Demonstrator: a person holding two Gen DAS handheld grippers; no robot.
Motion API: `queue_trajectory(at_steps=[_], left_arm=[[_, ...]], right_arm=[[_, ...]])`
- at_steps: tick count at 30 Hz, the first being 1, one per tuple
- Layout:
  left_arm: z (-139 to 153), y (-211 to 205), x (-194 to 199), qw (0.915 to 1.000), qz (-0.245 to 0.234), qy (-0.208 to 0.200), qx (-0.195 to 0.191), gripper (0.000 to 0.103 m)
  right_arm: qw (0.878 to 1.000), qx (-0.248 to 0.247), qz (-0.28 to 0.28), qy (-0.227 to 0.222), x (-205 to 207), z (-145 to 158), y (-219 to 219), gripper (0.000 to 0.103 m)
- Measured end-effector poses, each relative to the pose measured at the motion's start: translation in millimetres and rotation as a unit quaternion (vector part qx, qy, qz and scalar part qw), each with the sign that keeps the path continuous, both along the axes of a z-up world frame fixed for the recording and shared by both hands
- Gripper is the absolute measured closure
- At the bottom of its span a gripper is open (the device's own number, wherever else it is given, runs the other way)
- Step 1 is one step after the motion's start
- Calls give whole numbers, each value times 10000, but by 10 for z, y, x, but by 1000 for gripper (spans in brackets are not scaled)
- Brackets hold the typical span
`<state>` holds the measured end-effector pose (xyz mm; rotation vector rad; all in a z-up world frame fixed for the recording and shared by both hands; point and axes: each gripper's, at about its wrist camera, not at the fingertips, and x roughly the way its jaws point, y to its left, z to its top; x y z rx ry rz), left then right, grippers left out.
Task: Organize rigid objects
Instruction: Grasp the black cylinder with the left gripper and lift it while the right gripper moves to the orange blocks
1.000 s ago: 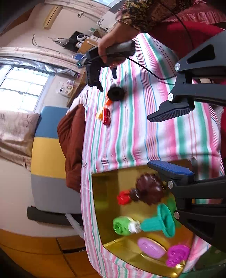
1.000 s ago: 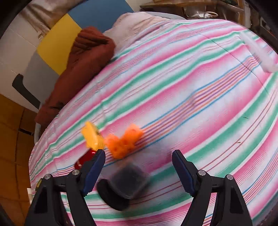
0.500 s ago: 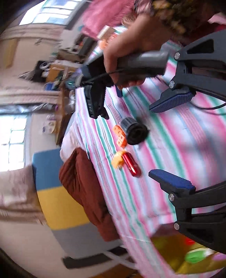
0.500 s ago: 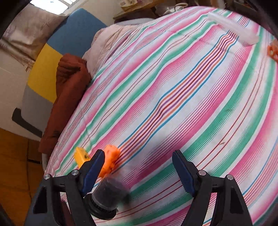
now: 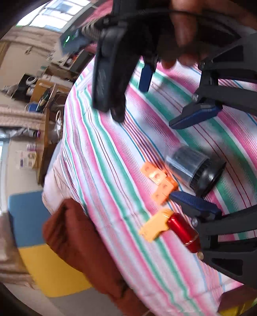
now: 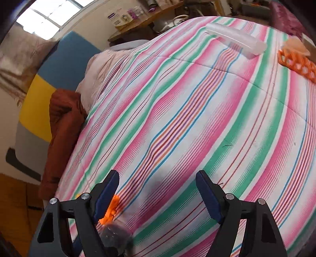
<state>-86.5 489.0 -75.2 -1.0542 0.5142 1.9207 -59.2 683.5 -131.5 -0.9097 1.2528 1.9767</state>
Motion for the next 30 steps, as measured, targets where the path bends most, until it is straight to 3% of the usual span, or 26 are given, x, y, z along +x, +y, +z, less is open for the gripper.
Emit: queue_trajectory(at_steps=[2,3,9,16,20,24,27,30], left_arm=[[-100,-98,-52,9999,67,-67,-94,58],[-105,-191,-66,9999,71,-128,2,66],[-108,-819,-75,9977,495,-113,440,67],[-100,-1425,70,9861,1286,-300,1013,66],[-79,-1506,187,9863,1351,-296,893,64],[-47,-1335,163,9900,1210,-253,675,55],[-102,-1162,127,9941,1036,-186,278,54],[-220,-1206,63,9910,1173,-564,324,55]], right_arm=[[9998,-163,29,60,-12,-33,21,23],[9997,-236,90,68,-28,-50,8,23],[9992,-48,382,137,-91,36,-102,23],[9918,-100,1259,165,-257,45,-347,23],[9807,364,1916,100,-443,144,-575,22],[9672,729,2431,-61,-613,153,-792,22],[9589,1072,2613,-261,-705,135,-896,22],[9517,1182,2806,-387,-863,53,-946,22]])
